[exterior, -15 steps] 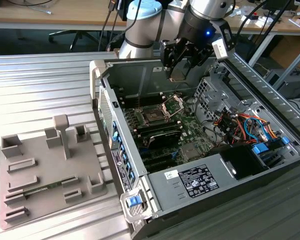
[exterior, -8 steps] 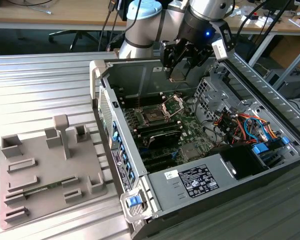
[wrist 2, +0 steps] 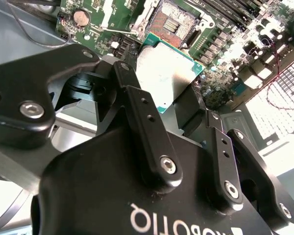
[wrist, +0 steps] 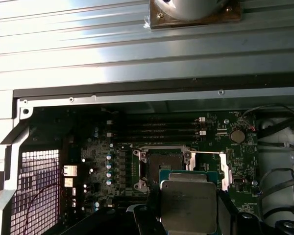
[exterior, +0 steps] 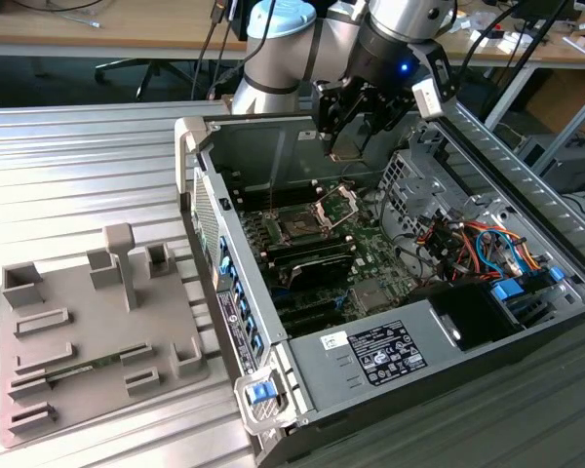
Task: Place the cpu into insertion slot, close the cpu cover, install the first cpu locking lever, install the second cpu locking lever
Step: 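Place the cpu into insertion slot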
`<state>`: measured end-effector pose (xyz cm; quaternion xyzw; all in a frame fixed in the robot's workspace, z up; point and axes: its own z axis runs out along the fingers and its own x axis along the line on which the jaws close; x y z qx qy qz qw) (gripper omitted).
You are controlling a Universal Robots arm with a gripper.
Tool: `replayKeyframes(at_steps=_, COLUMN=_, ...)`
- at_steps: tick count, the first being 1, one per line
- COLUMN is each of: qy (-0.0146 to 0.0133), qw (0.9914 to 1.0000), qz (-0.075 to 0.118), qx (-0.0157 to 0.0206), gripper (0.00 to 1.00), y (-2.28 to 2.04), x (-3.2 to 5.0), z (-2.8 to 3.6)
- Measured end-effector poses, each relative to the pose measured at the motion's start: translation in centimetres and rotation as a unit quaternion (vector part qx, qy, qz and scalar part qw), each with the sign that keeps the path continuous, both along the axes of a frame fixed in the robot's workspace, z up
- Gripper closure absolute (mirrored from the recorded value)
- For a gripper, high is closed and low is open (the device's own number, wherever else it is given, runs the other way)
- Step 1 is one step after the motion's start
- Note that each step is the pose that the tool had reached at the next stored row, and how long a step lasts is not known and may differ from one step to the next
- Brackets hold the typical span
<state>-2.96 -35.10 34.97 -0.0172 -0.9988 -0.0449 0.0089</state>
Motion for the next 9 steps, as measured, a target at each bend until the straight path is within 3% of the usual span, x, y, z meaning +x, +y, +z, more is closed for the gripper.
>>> replayKeyframes(at_steps=9, qy=0.0000, qw=1.00000, qz=0.000, qx=0.0000, gripper=0.45, y=0.00, x=0.00, z=-0.38)
